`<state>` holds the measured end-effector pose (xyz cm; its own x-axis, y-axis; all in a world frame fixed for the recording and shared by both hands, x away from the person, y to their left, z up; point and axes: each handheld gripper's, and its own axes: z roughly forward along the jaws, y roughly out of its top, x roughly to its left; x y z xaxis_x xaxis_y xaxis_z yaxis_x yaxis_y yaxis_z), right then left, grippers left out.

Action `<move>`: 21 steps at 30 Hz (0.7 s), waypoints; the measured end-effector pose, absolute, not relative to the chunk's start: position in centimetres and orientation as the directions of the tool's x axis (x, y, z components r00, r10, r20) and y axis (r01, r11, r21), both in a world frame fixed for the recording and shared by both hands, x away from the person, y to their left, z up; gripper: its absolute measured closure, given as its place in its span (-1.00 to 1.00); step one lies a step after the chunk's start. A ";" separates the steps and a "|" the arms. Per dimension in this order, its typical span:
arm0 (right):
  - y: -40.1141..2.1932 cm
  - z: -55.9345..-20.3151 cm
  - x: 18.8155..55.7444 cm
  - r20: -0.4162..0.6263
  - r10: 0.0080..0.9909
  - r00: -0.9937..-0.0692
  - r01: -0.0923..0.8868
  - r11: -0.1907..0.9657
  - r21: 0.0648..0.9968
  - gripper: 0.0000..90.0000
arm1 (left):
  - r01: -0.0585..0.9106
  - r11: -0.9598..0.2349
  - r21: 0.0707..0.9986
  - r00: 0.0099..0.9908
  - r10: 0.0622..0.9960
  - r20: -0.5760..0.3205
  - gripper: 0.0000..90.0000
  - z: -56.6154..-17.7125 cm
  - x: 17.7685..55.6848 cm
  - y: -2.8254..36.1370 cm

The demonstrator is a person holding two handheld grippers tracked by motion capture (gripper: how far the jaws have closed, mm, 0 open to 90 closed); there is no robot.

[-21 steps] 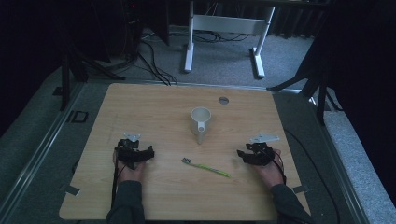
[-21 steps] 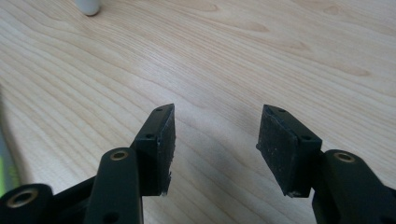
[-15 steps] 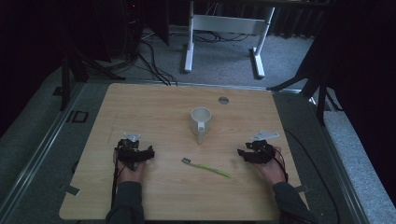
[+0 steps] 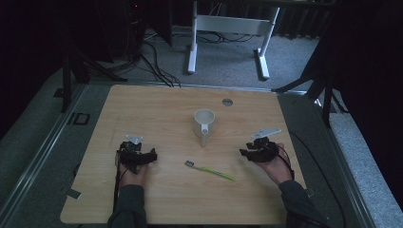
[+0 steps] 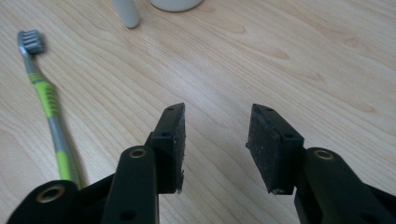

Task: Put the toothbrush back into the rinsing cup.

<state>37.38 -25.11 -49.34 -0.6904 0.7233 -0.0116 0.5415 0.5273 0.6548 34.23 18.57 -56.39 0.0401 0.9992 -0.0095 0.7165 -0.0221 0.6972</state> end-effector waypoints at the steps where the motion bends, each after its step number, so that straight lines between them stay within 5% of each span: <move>1: -25.1 -49.2 37.4 -0.012 0.722 -0.692 0.540 0.529 0.655 0.29 | 0.717 -0.022 0.697 0.040 0.999 -0.010 -0.80 -56.4 34.2 18.6; 21: -20.5 -46.4 37.9 -0.043 0.617 -0.786 0.487 0.660 0.572 0.46 | 0.716 -0.022 0.697 0.040 0.999 -0.010 -0.80 -56.4 34.2 18.6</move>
